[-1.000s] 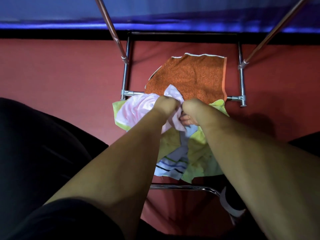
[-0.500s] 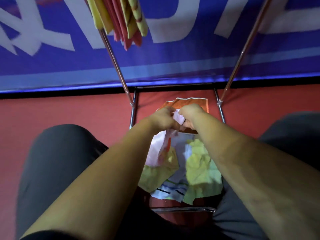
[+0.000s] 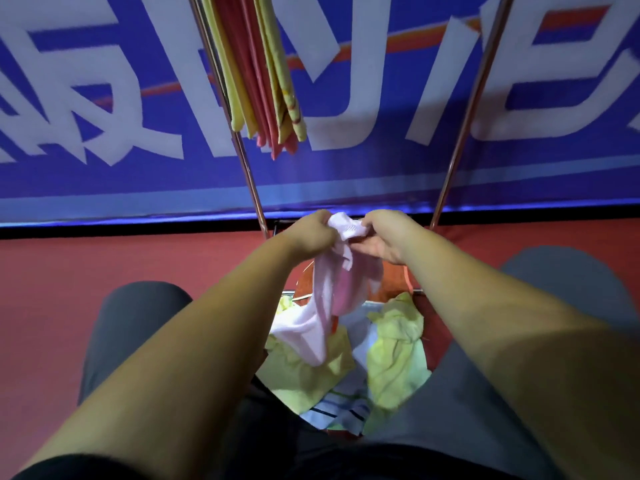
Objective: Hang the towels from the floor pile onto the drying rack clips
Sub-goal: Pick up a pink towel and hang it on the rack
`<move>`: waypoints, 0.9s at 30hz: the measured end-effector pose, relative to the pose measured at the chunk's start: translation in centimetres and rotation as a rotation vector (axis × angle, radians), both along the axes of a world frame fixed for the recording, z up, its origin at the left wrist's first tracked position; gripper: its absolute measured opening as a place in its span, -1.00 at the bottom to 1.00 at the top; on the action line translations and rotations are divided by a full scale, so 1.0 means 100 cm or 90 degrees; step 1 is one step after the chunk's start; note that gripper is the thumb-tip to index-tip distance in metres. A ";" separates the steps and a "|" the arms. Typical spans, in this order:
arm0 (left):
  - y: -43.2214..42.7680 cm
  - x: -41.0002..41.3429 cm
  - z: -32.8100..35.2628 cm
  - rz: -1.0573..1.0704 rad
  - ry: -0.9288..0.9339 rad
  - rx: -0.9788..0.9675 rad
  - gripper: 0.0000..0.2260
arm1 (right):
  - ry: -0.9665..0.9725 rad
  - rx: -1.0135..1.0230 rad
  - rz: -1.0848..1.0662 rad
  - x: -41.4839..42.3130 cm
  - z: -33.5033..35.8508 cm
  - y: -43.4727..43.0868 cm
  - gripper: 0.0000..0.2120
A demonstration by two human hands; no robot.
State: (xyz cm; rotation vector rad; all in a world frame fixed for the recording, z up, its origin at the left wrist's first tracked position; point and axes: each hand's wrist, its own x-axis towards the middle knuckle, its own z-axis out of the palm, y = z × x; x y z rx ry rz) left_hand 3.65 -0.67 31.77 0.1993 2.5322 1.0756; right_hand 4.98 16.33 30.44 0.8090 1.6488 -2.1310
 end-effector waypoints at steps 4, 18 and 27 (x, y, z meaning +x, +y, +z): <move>-0.012 -0.015 0.001 -0.005 0.001 0.153 -0.66 | 0.048 0.095 0.090 0.000 0.016 -0.006 -0.60; -0.024 -0.028 0.031 0.181 0.063 0.392 -0.80 | 0.223 0.121 0.296 -0.001 0.048 -0.037 -0.52; -0.017 -0.048 0.046 0.161 0.110 0.288 -0.72 | 0.212 0.279 0.153 -0.026 0.043 -0.009 -0.80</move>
